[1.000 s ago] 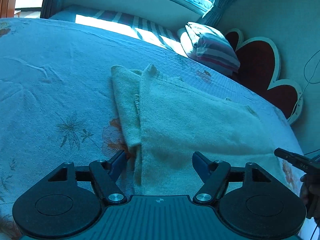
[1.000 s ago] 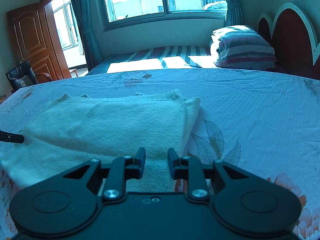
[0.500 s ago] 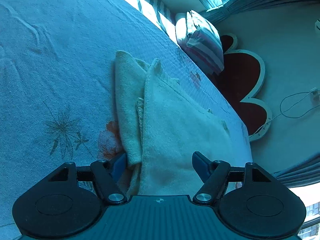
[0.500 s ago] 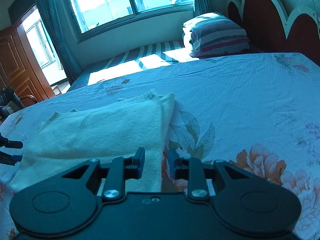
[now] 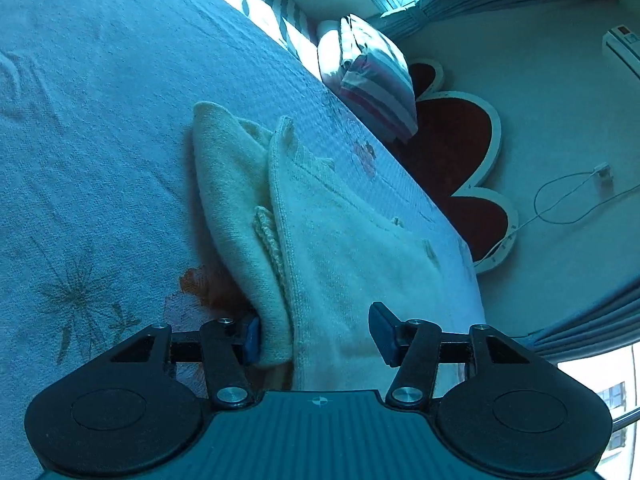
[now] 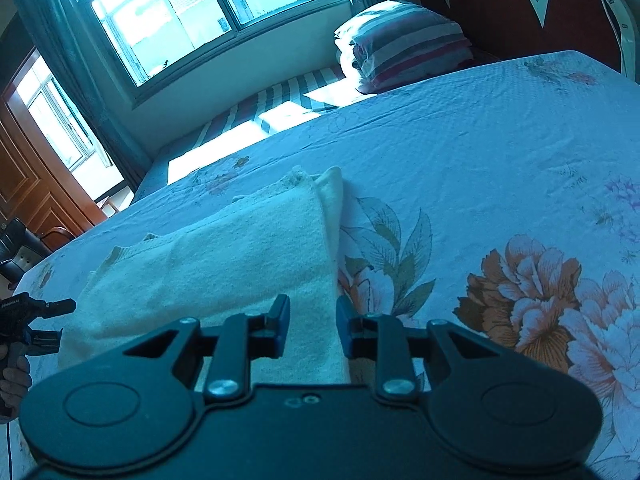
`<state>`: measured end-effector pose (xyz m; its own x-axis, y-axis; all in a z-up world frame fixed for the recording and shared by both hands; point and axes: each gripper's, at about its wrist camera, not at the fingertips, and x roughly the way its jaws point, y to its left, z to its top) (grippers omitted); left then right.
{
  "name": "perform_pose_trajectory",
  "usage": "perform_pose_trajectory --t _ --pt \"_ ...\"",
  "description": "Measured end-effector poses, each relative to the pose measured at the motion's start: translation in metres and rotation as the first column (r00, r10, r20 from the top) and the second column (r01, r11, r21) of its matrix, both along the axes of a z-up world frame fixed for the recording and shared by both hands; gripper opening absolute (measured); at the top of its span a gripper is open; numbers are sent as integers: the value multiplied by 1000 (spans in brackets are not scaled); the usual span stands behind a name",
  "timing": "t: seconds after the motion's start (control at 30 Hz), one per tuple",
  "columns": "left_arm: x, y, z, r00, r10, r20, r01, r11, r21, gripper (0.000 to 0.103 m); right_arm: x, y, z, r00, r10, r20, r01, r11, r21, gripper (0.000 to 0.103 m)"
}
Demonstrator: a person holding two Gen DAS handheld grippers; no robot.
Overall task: Fold small clothes
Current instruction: 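Grasp the sweater side edge with the left gripper and fold it over lengthwise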
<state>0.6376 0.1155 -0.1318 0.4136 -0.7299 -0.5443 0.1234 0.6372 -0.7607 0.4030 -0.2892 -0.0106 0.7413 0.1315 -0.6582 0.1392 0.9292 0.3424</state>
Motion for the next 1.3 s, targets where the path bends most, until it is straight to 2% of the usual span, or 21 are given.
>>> perform_pose_trajectory --t 0.13,0.17,0.2,0.23,0.27,0.43,0.5,0.53,0.67,0.8,0.97,1.07,1.17,1.3 --pt "0 9 -3 999 43 -13 -44 999 -26 47 -3 -9 -1 999 -37 -2 37 999 10 27" --pt "2 6 -3 999 50 -14 -50 999 -5 36 -3 -14 -3 998 -54 -9 54 998 12 27" --pt "2 3 -2 998 57 -11 -56 997 52 26 -3 -19 -5 996 -84 -16 84 996 6 27" --pt "2 0 -1 998 60 -8 -59 995 75 19 -2 -25 -7 993 -117 -25 117 993 -10 27" --pt "1 0 1 998 60 1 -60 995 83 17 -2 -30 -9 989 -146 -36 145 989 -33 27" --pt "-6 -6 12 996 70 55 -78 984 161 16 5 -52 -9 979 -200 -36 193 971 -142 30" --pt "-10 -8 16 994 87 70 -98 978 185 16 8 -62 -10 973 -226 -47 215 962 -166 44" --pt "-11 -9 19 992 97 77 -110 974 198 16 9 -67 -10 971 -236 -45 225 957 -181 48" --pt "-17 -17 35 985 139 103 -159 960 229 15 11 -77 -10 976 -214 -39 197 947 -255 50" --pt "-18 -33 65 977 167 134 -199 940 276 15 12 -92 -10 984 -179 -20 167 949 -267 54" --pt "-24 -88 108 965 178 195 -237 909 342 15 11 -118 -16 993 -115 4 113 968 -222 54" --pt "-25 -145 127 964 165 208 -236 892 386 15 12 -138 -21 997 -72 -1 71 980 -184 54" --pt "-26 -211 131 966 148 214 -230 872 432 15 8 -163 -21 999 -49 -1 49 988 -148 54" --pt "-28 -291 115 976 131 174 -200 855 479 15 -3 -201 -18 999 -47 1 47 991 -126 54"
